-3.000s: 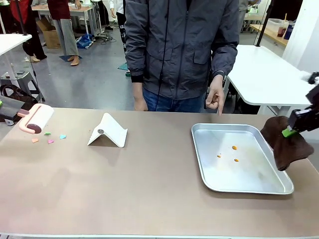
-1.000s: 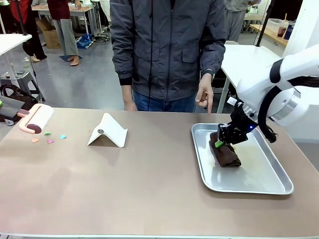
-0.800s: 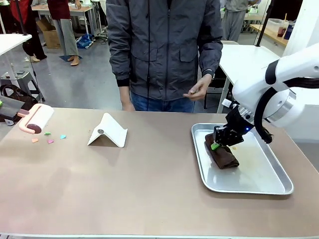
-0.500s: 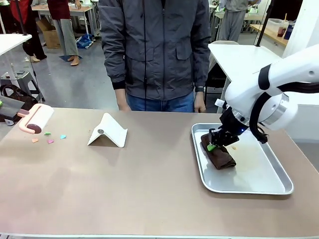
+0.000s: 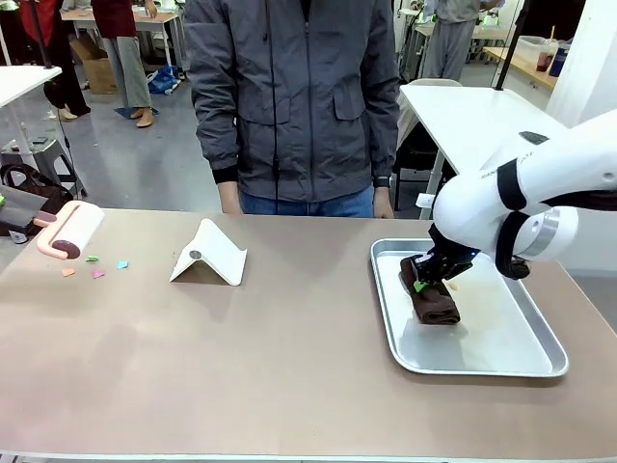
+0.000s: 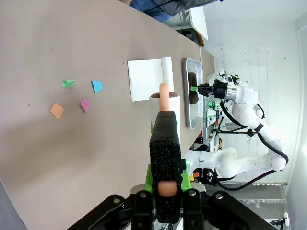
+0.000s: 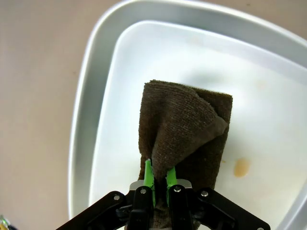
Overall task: Clean the surface of the table.
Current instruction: If a person points to the right, clean the right side of the table with your right hand, and if they point to the left, clean the left side with your left hand.
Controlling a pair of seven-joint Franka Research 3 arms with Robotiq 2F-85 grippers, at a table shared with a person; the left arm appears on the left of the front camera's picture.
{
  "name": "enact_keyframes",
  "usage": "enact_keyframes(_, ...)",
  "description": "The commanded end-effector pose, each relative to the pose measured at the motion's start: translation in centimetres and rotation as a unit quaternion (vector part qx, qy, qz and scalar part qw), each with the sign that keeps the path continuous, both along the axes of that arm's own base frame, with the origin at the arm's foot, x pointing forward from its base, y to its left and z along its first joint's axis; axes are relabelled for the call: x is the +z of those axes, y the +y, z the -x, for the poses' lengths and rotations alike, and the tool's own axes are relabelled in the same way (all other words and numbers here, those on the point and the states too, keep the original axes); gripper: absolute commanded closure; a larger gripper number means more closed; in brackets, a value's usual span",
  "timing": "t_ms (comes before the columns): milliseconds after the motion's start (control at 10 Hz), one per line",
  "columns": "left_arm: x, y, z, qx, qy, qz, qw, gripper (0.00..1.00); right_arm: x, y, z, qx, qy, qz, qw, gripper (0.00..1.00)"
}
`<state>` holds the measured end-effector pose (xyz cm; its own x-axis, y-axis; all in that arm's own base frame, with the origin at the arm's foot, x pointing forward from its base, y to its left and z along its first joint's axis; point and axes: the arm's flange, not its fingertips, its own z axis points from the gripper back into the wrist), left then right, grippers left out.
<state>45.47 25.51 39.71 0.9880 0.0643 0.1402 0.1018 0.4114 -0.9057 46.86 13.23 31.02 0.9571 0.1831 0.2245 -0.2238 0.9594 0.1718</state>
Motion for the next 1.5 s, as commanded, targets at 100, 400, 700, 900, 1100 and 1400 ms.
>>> enact_keyframes(100, 0.3, -0.3, 0.4, -0.003, -0.001, 0.005, 1.0, 0.84, -0.9, -3.3, -0.2, -0.054, -0.002, 0.033, 0.998, 0.89)
enact_keyframes(400, 0.3, -0.3, 0.4, -0.003, -0.001, 0.005, 1.0, 0.84, -1.0, -7.2, -0.5, -0.107, 0.001, 0.04, 0.993, 0.89)
enact_keyframes(700, 0.3, -0.3, 0.4, -0.003, -0.001, 0.005, 1.0, 0.84, -0.9, -10.7, -0.4, -0.144, 0.008, 0.02, 0.989, 0.89)
enact_keyframes(900, 0.3, -0.3, 0.4, -0.003, -0.001, 0.005, 1.0, 0.84, -0.6, -12.3, -0.1, -0.159, 0.004, 0.009, 0.987, 0.89)
enact_keyframes(1100, 0.3, -0.3, 0.4, -0.003, -0.001, 0.005, 1.0, 0.84, 0.4, -13.4, 0.3, -0.15, -0.002, -0.034, 0.988, 0.89)
enact_keyframes(1400, 0.3, -0.3, 0.4, -0.003, -0.001, 0.005, 1.0, 0.84, 3.2, -16.0, 1.4, -0.127, -0.009, -0.182, 0.975, 0.89)
